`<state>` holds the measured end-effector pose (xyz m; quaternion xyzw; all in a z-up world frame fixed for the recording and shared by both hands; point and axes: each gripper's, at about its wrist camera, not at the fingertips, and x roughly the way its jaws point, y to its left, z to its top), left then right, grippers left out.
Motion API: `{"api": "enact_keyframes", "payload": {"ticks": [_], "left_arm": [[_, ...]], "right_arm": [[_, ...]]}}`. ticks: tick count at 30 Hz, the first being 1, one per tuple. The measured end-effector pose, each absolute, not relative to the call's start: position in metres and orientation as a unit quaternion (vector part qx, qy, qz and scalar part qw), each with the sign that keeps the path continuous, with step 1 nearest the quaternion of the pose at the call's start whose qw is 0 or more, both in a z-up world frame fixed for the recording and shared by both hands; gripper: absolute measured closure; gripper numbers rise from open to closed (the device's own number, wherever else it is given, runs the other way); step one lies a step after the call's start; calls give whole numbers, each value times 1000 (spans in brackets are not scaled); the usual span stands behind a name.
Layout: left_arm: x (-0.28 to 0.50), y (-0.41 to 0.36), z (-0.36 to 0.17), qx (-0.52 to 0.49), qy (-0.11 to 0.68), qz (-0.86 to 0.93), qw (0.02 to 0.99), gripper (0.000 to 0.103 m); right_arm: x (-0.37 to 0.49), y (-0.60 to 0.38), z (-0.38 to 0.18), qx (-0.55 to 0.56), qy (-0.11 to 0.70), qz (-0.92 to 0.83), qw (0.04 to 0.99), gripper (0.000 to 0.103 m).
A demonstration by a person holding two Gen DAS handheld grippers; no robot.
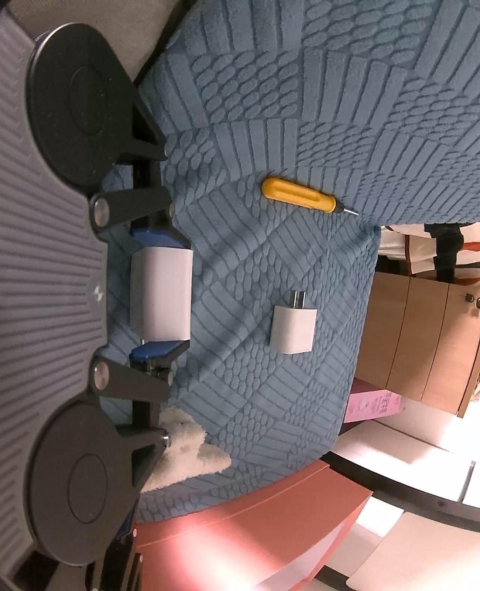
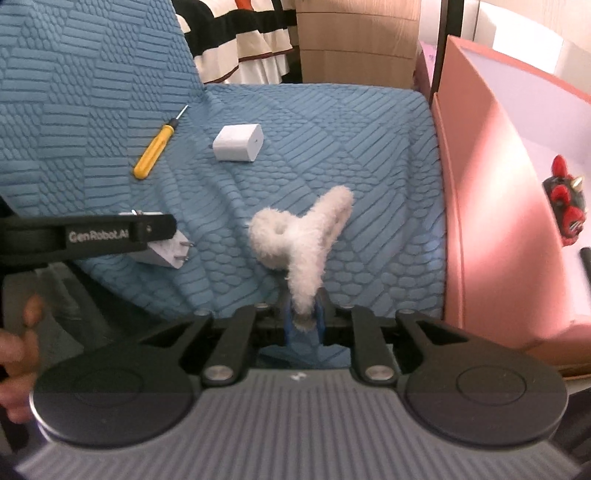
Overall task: Organize rigid objects
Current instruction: 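Lift the charger in the left tool and fluffy toy in the right tool toward the box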
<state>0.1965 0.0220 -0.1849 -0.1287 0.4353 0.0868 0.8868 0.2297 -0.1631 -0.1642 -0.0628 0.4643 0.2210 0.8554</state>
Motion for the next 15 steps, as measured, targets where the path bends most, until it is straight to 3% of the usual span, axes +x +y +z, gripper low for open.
{"api": "enact_keyframes", "payload": {"ticks": [2,4,15], "left_arm": [[197,22,-186,-130,440,83,885,46],[198,21,-186,-126,441,81,885,46],[199,30,-188,-165,440,75,879,40]], "right_arm": [[231,-160,-164,-57,464,229,854,58],[232,-158,-163,-53,457,235,856,52],[254,-142,-168,-45,437,225,870,50]]}}
